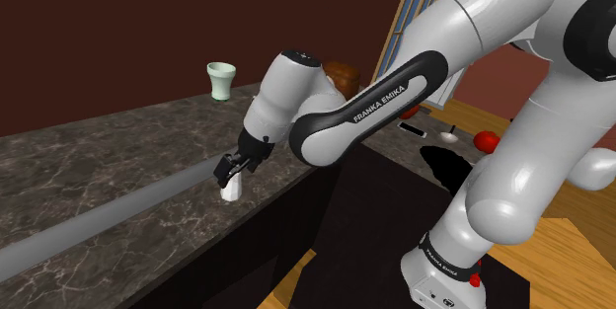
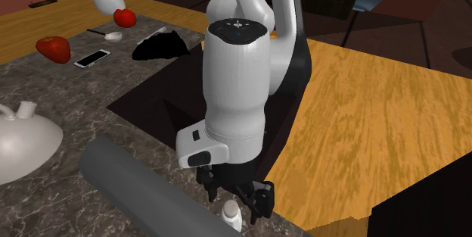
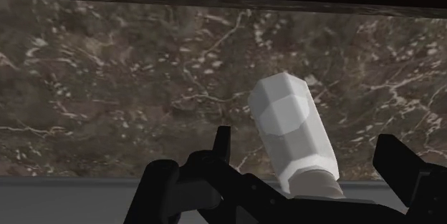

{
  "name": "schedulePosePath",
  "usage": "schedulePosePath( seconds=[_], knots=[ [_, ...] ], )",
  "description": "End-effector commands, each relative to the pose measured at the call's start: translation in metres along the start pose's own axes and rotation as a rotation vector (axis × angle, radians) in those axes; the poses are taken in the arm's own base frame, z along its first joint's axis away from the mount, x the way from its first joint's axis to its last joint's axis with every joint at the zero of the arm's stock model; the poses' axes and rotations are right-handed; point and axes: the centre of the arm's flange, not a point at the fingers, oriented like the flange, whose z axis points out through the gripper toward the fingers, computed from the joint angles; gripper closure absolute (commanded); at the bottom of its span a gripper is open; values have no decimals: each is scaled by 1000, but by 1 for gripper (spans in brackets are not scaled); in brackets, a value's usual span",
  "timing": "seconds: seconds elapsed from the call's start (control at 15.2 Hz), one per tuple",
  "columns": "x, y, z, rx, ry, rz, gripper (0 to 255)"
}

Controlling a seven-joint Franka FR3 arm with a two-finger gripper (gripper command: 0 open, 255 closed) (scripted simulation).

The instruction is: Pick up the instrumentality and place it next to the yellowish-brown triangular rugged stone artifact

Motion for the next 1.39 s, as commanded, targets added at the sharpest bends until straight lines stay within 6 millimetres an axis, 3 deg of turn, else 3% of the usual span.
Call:
schedulePosePath(
  seconds=[0.0, 0.13, 0.2, 0.79, 1.32],
  knots=[
    [0, 0, 0, 0, 0, 0, 0],
    [0, 0, 0, 0, 0, 0, 0],
    [0, 0, 0, 0, 0, 0, 255],
    [0, 0, 0, 0, 0, 0, 255],
    [12, -5, -40, 0, 0, 0, 255]
  ],
)
